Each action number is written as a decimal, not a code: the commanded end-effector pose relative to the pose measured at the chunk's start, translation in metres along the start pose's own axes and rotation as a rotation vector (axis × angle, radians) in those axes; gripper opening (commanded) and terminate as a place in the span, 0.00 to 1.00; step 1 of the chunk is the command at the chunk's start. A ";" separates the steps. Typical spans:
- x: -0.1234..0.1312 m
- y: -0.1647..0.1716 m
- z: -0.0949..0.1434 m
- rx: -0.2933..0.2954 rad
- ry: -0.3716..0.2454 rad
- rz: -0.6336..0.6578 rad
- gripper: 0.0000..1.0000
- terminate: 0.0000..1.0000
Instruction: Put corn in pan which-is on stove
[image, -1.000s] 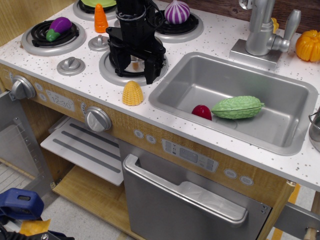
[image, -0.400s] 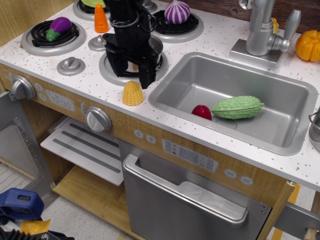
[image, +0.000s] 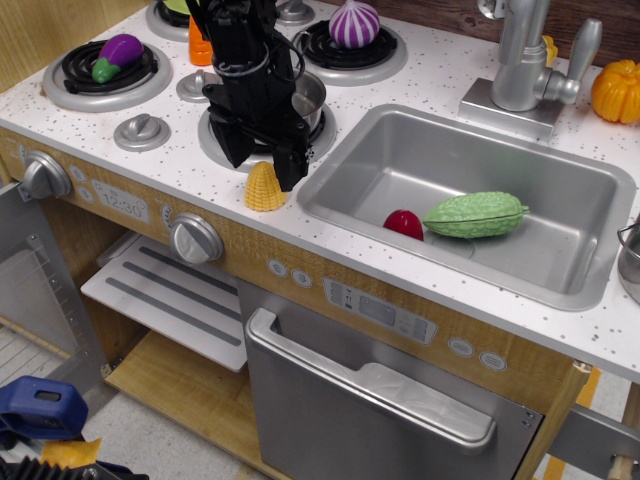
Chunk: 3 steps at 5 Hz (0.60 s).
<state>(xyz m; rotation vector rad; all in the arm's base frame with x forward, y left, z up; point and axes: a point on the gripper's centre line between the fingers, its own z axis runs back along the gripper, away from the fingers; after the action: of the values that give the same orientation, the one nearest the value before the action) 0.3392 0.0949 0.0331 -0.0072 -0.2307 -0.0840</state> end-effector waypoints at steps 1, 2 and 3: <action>0.002 0.009 0.003 -0.023 -0.059 0.017 1.00 0.00; 0.000 0.010 -0.002 -0.035 -0.079 0.025 1.00 0.00; -0.001 0.010 -0.006 -0.035 -0.095 0.027 1.00 0.00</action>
<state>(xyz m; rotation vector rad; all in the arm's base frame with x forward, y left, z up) 0.3350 0.1011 0.0137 -0.0550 -0.2978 -0.0522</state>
